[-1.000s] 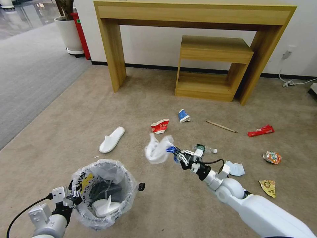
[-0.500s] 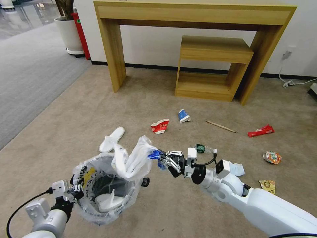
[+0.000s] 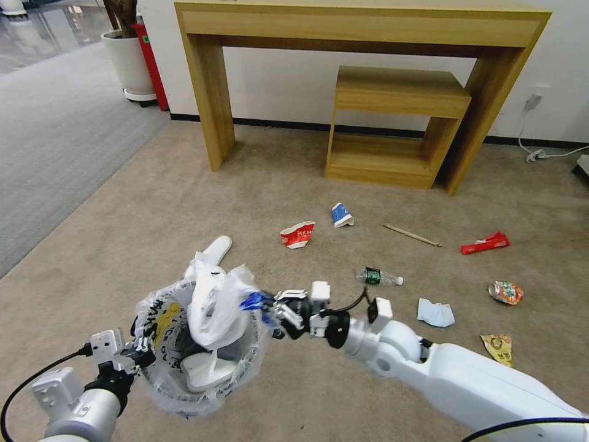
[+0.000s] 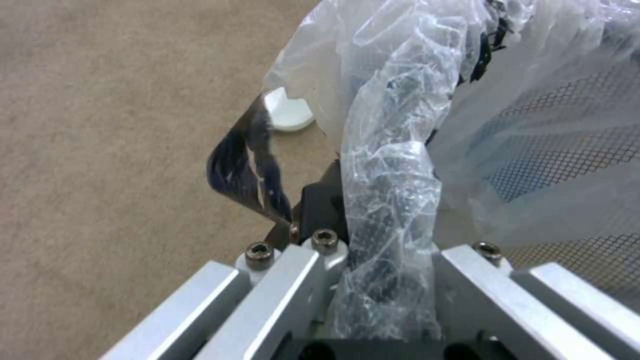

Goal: Pick up the trash bin and place the garbage on the floor into it.

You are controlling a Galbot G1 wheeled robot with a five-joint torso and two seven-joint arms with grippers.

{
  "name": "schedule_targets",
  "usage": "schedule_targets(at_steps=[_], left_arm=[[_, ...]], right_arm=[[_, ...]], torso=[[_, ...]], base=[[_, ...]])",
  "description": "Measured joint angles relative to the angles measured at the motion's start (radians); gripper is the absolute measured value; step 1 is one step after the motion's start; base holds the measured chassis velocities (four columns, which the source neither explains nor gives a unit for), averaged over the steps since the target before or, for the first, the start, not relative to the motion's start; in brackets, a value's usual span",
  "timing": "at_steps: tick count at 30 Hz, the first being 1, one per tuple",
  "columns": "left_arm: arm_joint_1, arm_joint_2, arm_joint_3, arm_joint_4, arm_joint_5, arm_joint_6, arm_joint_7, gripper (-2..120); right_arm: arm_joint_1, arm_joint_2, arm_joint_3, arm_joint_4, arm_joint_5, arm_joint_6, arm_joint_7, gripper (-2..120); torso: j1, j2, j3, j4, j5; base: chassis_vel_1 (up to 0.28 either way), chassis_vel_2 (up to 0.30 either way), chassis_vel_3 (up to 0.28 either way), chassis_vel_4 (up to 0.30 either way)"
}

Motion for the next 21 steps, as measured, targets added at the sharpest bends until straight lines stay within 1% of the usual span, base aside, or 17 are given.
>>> schedule_targets(at_steps=[2,3,4,6,11,15,16,17,18,19,20,21], left_arm=[[0.016,-0.014,-0.012,-0.018,0.0,0.0,0.001,1],[0.016,-0.014,-0.012,-0.018,0.0,0.0,0.001,1],[0.021,-0.021,-0.016,-0.025,0.001,-0.001,0.002,1],[0.044,-0.046,-0.022,-0.058,0.005,-0.003,0.005,1],[0.058,-0.053,-0.023,-0.078,0.007,-0.003,0.009,1],[0.075,-0.056,-0.024,-0.087,0.01,-0.004,0.012,1],[0.081,-0.058,-0.023,-0.087,0.014,-0.004,0.014,1],[0.083,-0.058,-0.021,-0.087,0.017,-0.004,0.016,1],[0.083,-0.058,-0.021,-0.087,0.017,-0.004,0.016,1],[0.084,-0.059,-0.02,-0.087,0.018,-0.004,0.017,1],[0.084,-0.06,-0.02,-0.087,0.019,-0.005,0.018,1],[0.084,-0.06,-0.02,-0.087,0.019,-0.005,0.018,1]], right_arm=[[0.029,0.022,-0.054,-0.013,0.0,-0.002,0.005,0],[0.029,0.022,-0.054,-0.013,0.0,-0.002,0.005,0],[0.041,0.031,-0.074,-0.018,0.001,-0.003,0.008,0],[0.076,0.065,-0.137,-0.06,-0.002,-0.003,0.016,0],[0.087,0.082,-0.164,-0.098,-0.022,-0.005,0.031,0],[0.088,0.099,-0.175,-0.133,-0.049,-0.008,0.065,0],[0.088,0.107,-0.177,-0.144,-0.057,-0.009,0.077,2],[0.087,0.112,-0.177,-0.149,-0.062,-0.009,0.083,7],[0.087,0.112,-0.177,-0.149,-0.062,-0.009,0.083,7],[0.084,0.114,-0.177,-0.149,-0.064,-0.011,0.085,10],[0.082,0.115,-0.176,-0.148,-0.067,-0.013,0.088,17],[0.082,0.115,-0.176,-0.148,-0.067,-0.013,0.088,17]], torso=[[0.0,0.0,0.0,0.0003,0.0],[0.0,0.0,0.0,0.0003,0.0],[0.0,0.0,0.0,0.0001,0.0],[0.0,0.0,0.0,0.0003,0.0001],[0.0,0.0,0.0,0.0001,0.0001],[0.0,0.0,0.0,0.0,0.0003],[0.0,0.0,0.0,0.0001,0.0001],[0.0,0.0,0.0,0.0001,0.0001],[0.0,0.0,0.0,0.0001,0.0001],[0.0,0.0,0.0,0.0001,0.0002],[0.0,0.0,0.0,0.0001,0.0001],[0.0,0.0,0.0,0.0001,0.0001]], base=[[0.0,0.0,0.0,0.0],[0.0,0.0,0.0,0.0],[0.0,0.0,0.0,0.0],[0.0,0.0,0.0,0.0],[0.0,0.0,0.0,0.0],[0.0,0.0,0.0,0.0],[0.0,0.0,0.0,0.0],[0.0,0.0,0.0,0.0],[0.0,0.0,0.0,0.0],[0.0,0.0,0.0,0.0],[0.0,0.0,0.0,0.0],[0.0,0.0,0.0,0.0]])
